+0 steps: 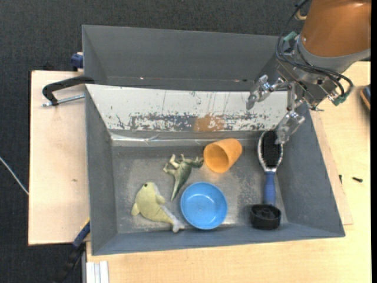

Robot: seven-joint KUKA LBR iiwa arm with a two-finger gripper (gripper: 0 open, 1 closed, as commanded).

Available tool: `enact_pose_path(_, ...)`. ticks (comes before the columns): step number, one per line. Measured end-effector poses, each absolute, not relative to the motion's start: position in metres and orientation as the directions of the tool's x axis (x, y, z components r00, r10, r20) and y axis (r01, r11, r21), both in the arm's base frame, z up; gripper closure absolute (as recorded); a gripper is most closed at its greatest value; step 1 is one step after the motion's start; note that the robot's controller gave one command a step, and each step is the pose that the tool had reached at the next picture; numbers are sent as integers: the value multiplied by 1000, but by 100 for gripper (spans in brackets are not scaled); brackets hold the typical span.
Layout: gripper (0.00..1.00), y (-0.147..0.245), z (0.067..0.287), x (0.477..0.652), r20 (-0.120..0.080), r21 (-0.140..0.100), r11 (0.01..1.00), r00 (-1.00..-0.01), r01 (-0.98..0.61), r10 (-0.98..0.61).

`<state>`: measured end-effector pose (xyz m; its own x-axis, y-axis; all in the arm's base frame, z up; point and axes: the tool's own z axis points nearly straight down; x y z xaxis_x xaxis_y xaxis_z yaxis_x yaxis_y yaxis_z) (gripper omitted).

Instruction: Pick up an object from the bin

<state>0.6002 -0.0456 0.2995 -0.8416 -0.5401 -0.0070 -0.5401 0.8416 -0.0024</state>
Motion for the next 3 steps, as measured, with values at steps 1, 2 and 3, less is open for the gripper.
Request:
enact_pose_path(1,0,-9,190,579,4,6,848,-848,-530,-530)
enact_pose_path(2,0,-50,78,519,6,4,885,-885,-465,-465)
enact_pose_path(3,0,-98,74,551,-6,6,734,-734,-679,-679)
